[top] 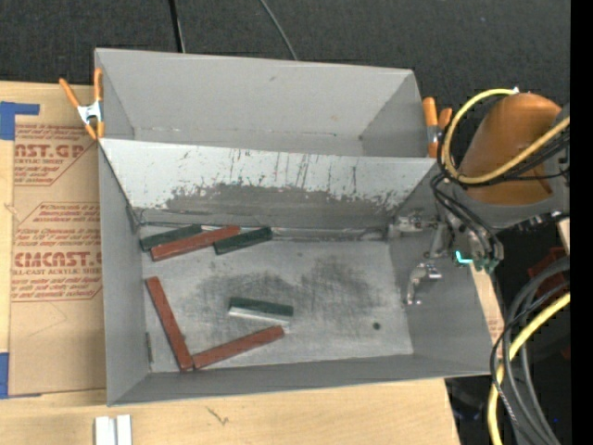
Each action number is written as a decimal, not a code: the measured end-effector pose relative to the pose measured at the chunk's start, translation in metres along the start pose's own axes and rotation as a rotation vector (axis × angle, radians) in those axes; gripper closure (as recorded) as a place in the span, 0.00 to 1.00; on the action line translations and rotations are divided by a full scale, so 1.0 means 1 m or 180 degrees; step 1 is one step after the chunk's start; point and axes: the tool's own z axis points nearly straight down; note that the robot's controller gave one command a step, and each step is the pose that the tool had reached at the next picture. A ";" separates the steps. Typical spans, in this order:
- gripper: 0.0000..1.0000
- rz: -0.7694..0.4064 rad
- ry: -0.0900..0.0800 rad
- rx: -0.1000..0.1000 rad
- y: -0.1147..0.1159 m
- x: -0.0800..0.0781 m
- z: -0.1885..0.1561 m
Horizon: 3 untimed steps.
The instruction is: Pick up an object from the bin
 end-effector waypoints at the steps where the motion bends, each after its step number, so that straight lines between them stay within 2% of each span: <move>1: 0.00 -0.0004 -0.0023 0.0004 0.000 -0.002 -0.004; 2: 0.00 0.0261 -0.0032 0.0001 0.054 -0.027 0.024; 3: 0.00 -0.0175 -0.0025 0.0001 0.093 -0.011 0.054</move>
Offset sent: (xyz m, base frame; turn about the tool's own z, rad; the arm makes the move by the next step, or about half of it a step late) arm 0.0369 0.0803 -0.0382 0.1114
